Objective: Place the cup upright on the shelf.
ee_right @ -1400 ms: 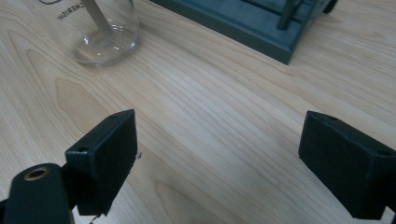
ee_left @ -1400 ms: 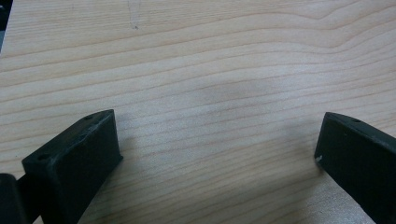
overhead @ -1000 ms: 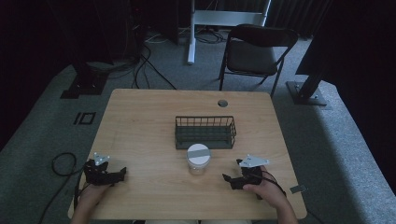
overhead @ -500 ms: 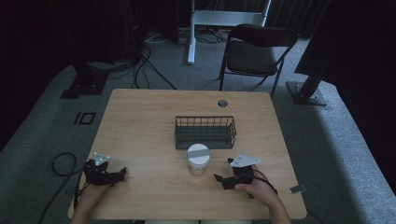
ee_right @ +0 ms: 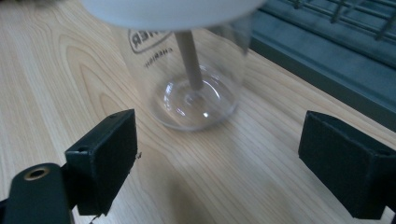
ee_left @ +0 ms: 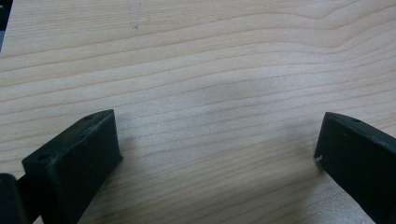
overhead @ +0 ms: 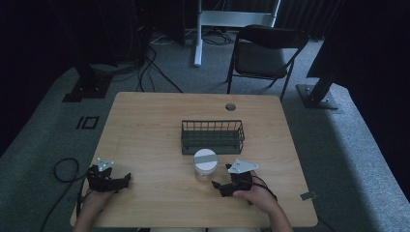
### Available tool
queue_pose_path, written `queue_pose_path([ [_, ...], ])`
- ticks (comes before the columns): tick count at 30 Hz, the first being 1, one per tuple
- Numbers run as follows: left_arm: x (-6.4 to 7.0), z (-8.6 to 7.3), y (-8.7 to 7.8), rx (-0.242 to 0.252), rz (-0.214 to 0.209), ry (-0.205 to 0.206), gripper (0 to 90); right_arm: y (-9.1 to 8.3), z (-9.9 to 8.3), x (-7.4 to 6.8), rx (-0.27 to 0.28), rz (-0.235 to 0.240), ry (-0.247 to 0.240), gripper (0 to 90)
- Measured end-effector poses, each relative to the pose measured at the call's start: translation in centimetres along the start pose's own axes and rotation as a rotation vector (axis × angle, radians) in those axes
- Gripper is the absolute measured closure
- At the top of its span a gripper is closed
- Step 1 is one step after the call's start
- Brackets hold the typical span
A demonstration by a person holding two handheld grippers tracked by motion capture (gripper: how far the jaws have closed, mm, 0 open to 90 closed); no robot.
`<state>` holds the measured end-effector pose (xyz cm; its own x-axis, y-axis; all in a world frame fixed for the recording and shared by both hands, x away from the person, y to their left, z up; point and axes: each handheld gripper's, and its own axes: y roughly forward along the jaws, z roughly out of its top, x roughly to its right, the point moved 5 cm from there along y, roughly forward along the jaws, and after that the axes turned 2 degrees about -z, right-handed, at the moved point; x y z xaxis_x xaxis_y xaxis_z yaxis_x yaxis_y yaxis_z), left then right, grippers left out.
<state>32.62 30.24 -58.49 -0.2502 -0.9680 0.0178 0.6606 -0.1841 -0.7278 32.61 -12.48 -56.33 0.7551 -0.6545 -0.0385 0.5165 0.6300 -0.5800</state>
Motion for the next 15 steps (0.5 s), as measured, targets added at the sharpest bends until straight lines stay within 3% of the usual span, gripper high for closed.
queue_pose_path([
  [15, 0.0, 0.0, 0.0, 0.0, 0.0, 0.0, 0.2, 1.2, 1.7, -1.7, 0.061, 0.0, 0.018, 11.4],
])
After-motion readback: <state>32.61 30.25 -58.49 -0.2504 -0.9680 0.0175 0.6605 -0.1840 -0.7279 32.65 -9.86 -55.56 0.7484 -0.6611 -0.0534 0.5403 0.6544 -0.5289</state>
